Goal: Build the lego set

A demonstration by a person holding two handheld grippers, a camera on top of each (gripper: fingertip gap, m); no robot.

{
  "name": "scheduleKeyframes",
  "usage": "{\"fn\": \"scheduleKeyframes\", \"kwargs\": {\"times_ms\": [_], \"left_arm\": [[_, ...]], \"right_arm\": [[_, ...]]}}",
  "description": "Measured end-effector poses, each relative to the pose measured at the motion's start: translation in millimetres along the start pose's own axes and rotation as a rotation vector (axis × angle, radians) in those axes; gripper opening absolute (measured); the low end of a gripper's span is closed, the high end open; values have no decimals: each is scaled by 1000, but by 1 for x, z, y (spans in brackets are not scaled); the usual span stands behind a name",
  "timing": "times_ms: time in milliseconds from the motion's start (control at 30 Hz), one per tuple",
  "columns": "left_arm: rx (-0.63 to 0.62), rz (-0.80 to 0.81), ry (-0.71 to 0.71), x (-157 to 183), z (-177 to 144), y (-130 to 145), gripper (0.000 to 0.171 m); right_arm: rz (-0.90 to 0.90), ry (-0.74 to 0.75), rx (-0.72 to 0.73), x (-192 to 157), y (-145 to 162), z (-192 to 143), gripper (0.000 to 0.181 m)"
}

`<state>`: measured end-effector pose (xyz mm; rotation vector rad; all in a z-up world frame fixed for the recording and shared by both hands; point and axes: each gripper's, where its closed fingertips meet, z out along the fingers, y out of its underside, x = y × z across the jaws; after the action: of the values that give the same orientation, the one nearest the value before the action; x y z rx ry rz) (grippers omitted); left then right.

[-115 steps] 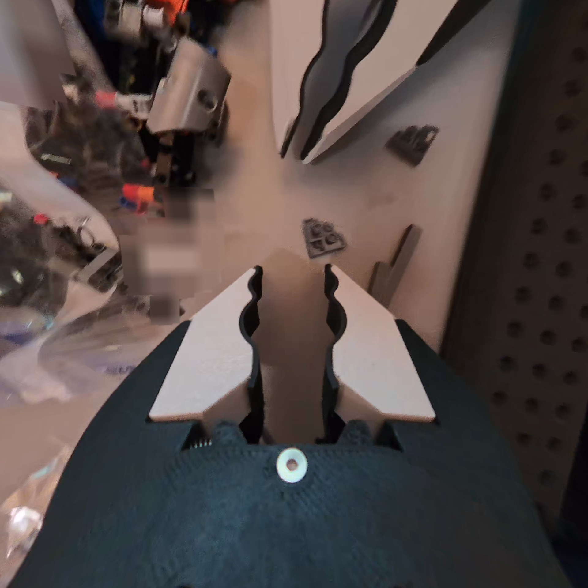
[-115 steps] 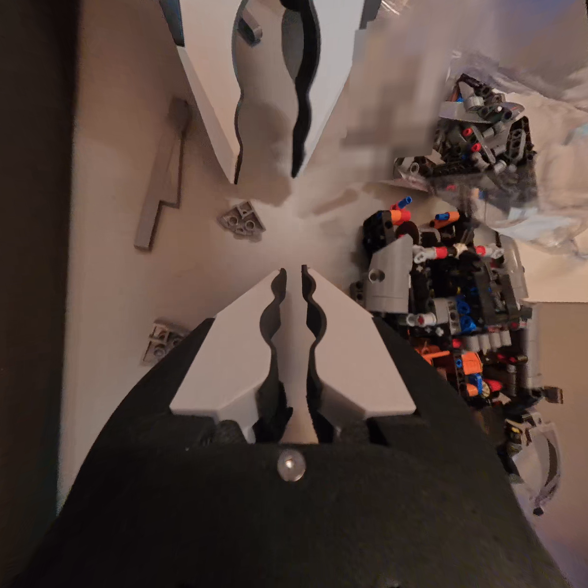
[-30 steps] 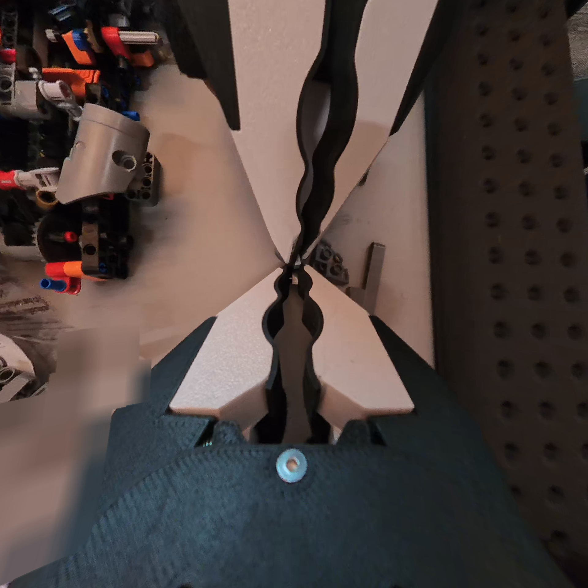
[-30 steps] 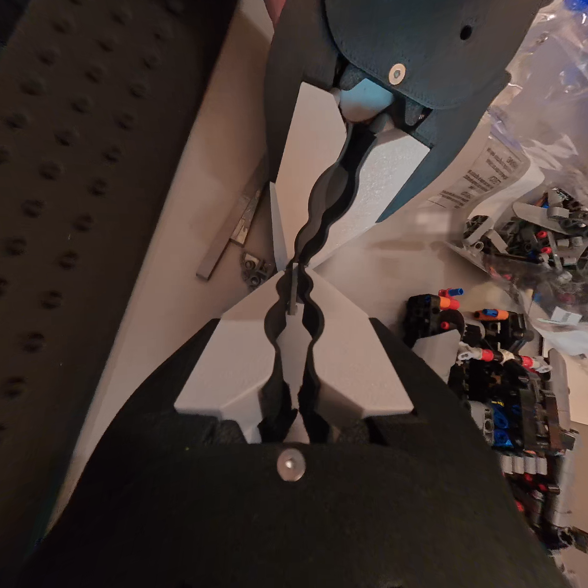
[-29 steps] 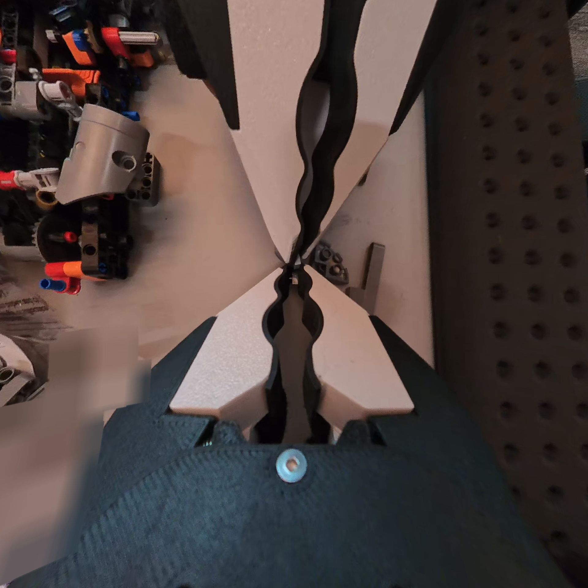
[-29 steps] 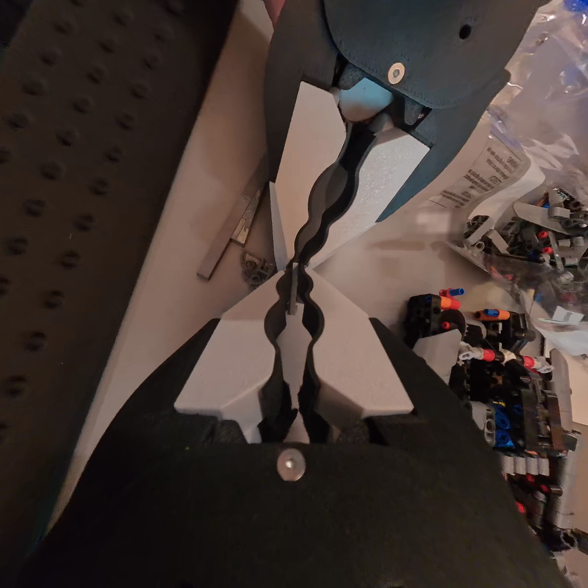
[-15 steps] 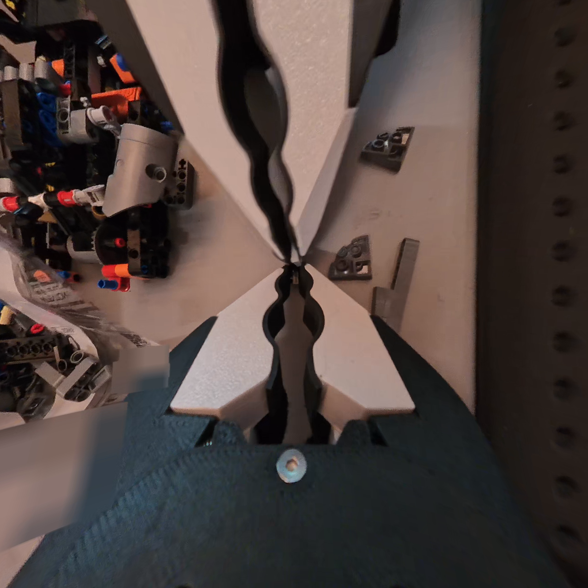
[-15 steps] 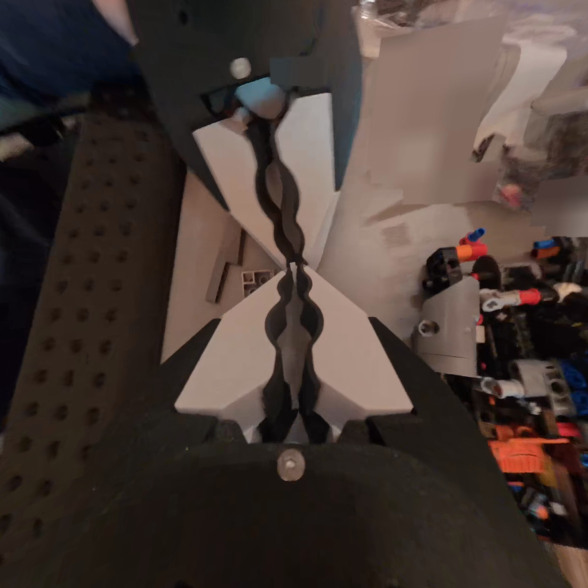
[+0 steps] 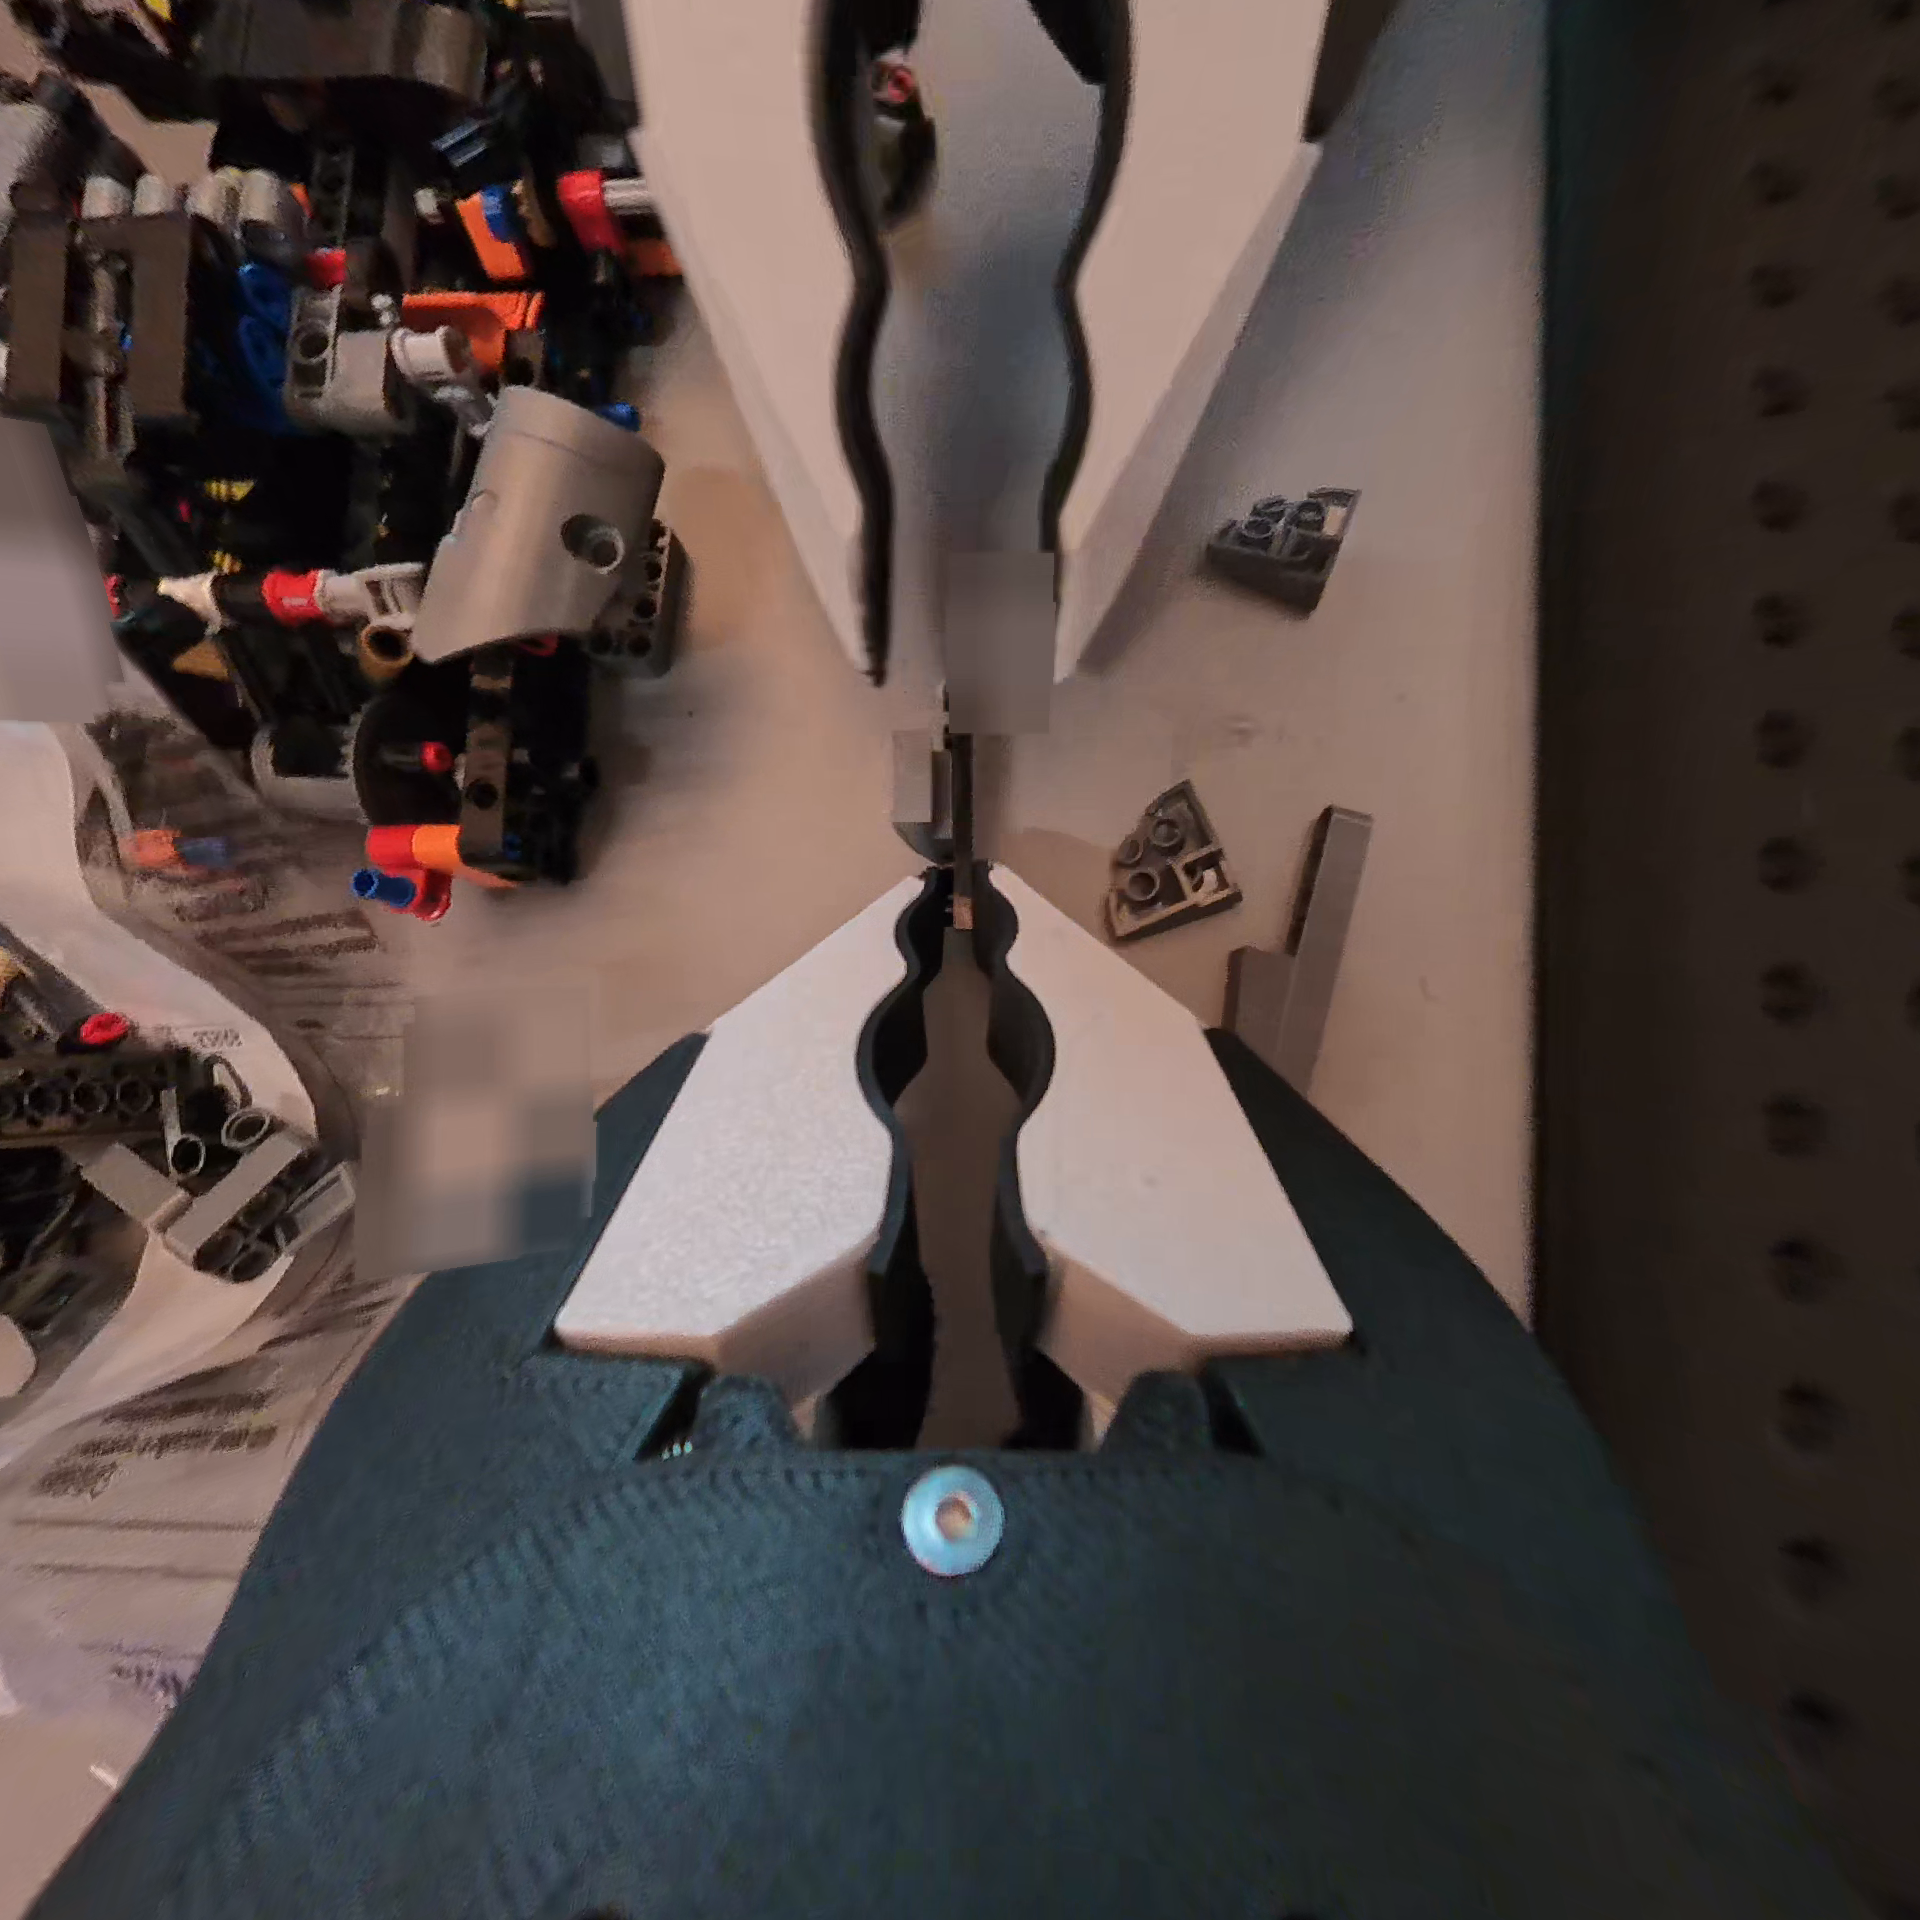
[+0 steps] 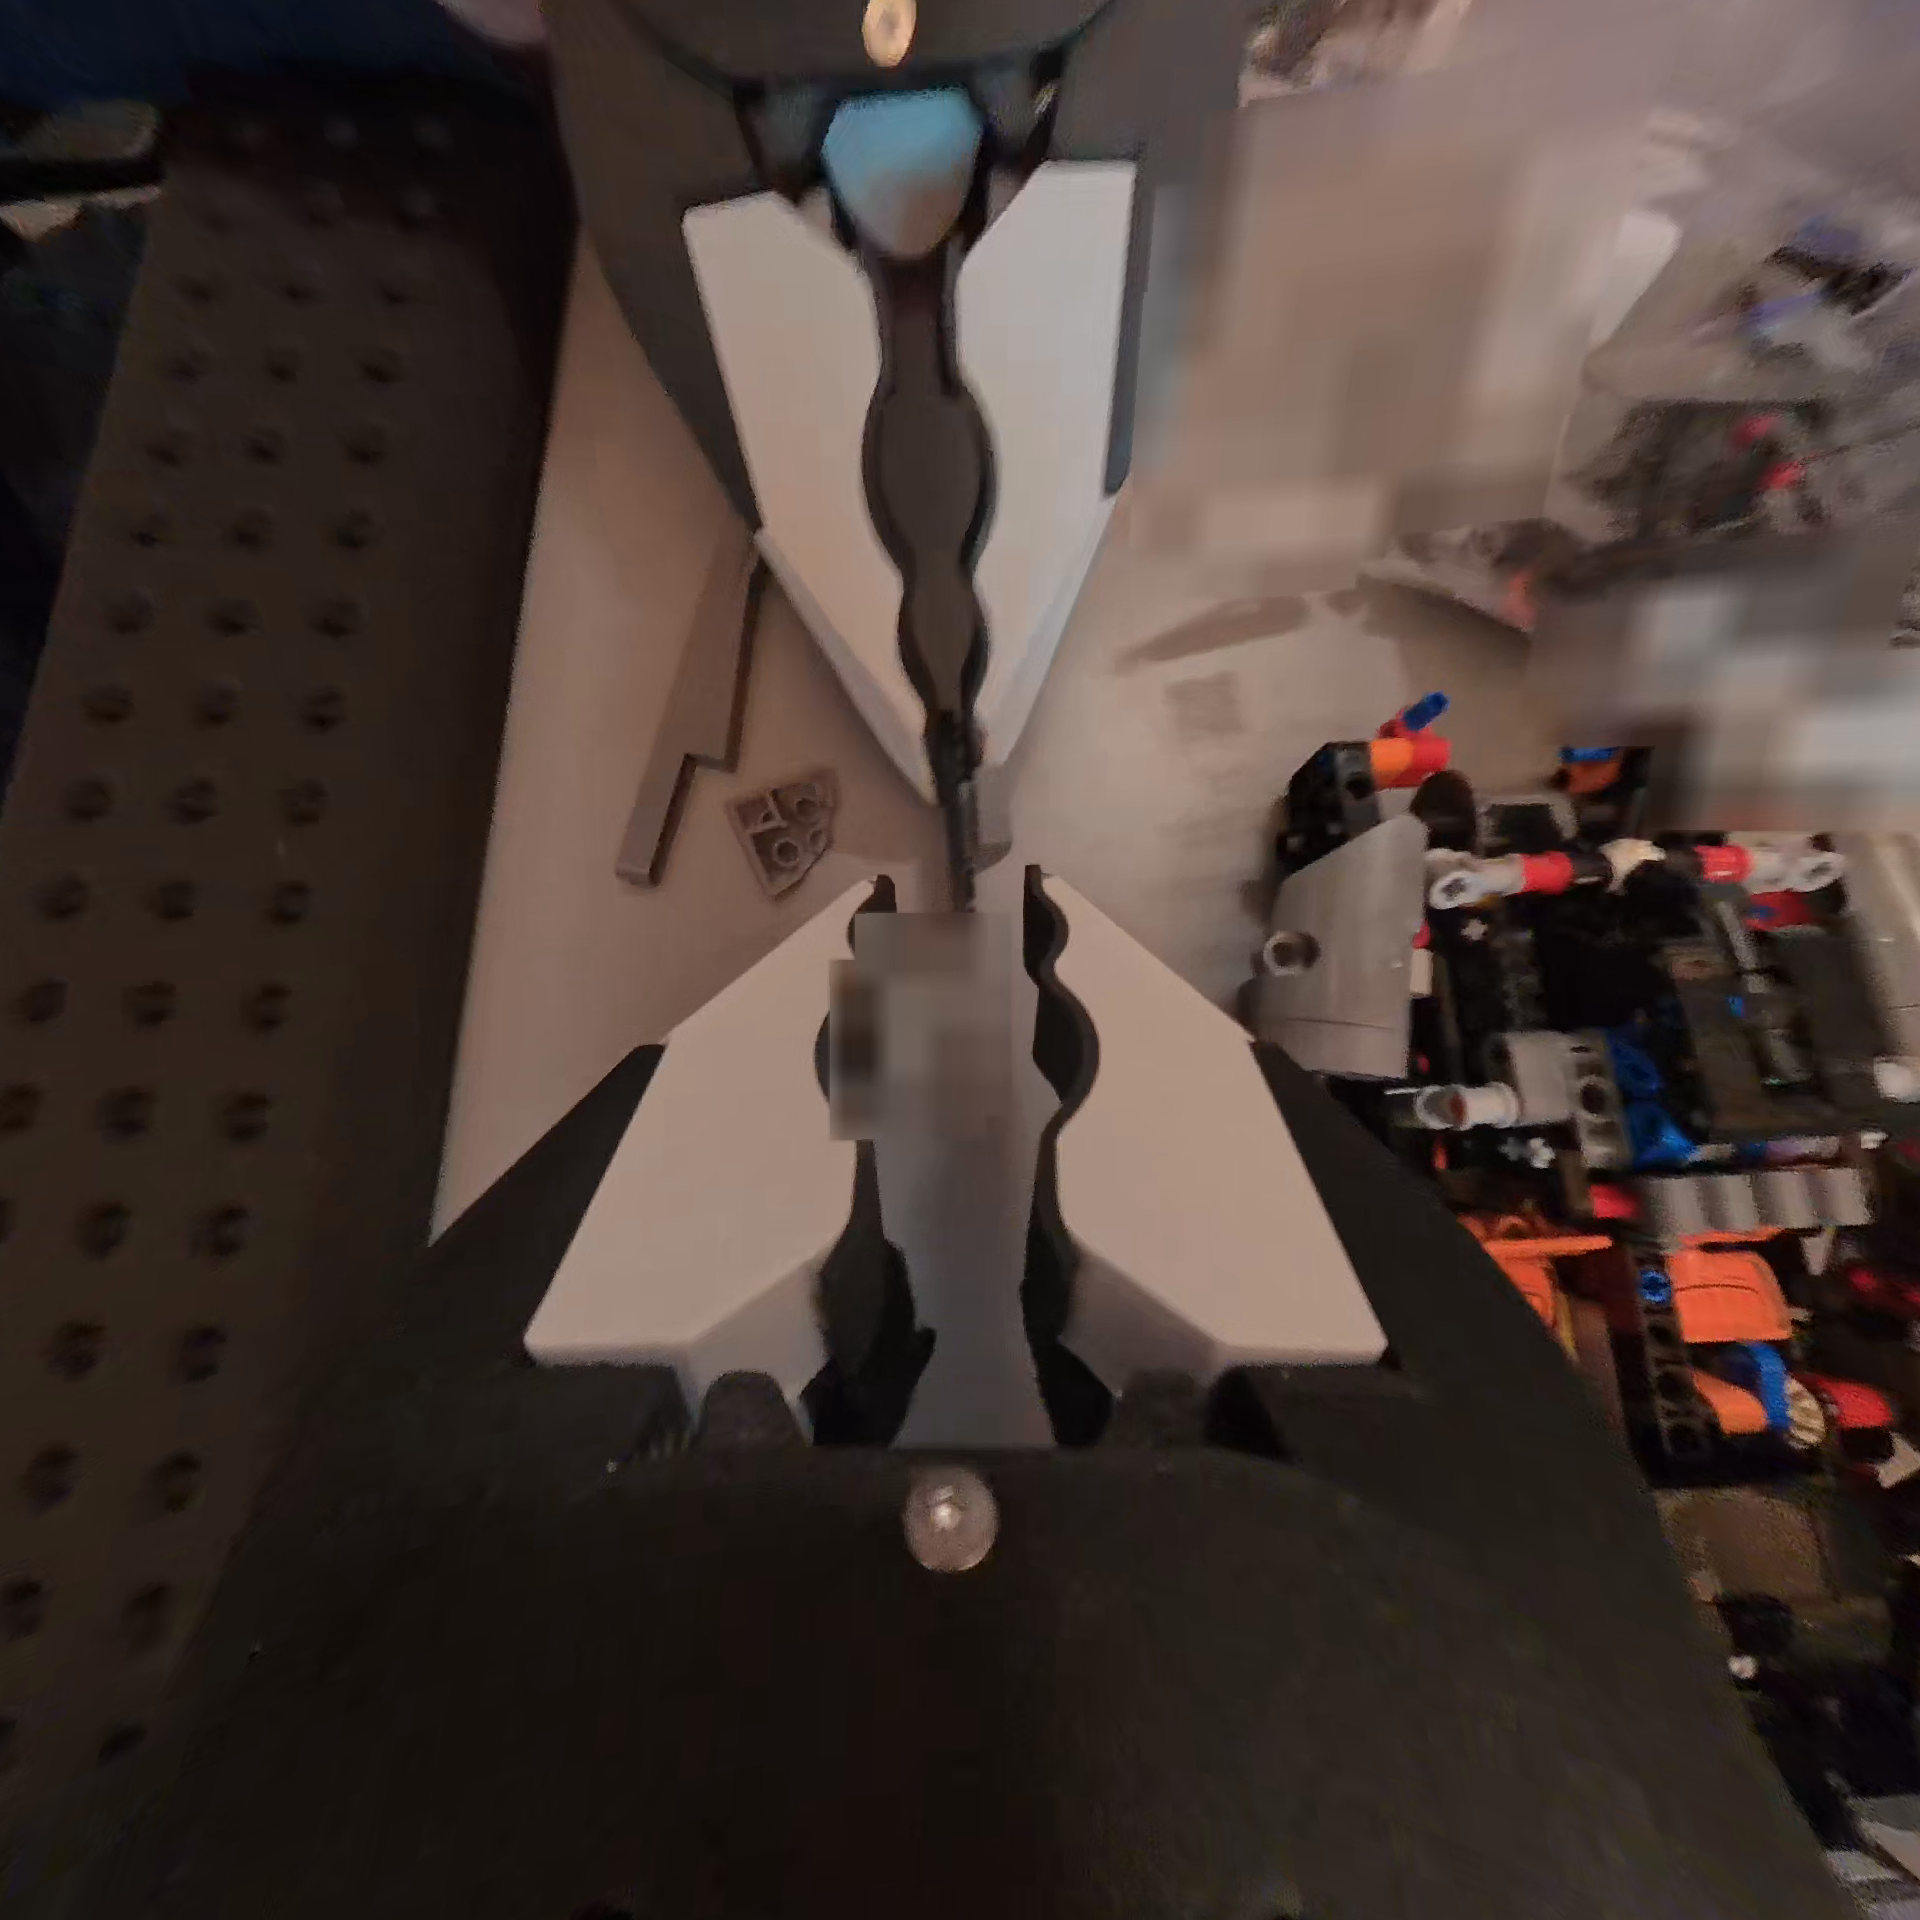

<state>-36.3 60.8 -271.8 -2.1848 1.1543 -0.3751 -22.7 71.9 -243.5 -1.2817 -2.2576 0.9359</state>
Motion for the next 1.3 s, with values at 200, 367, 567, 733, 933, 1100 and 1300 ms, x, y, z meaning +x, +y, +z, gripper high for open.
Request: {"fn": "scheduleKeyframes", "kwargs": {"times_ms": [200,367,567,733,933,1100,1300], "left_arm": [[-21,32,-7,3,4,-1,3],[-43,49,-28,2,7,1,3],[-136,136,-198,-9,6,3,4],[-136,308,-215,14,21,-16,2],[-56,161,-196,-6,-1,-1,2],[-63,187,-214,-9,-4,-2,2],[-102,169,-179,-8,-9,7,2]], "right_arm": [[19,14,-12,4,2,16,4],[97,15,-20,8,4,19,4],[193,91,-20,19,3,21,5],[215,109,-19,22,0,26,4],[188,106,44,26,-4,7,5],[81,98,136,20,-20,-12,5],[-69,282,268,33,-71,-35,3]]}}
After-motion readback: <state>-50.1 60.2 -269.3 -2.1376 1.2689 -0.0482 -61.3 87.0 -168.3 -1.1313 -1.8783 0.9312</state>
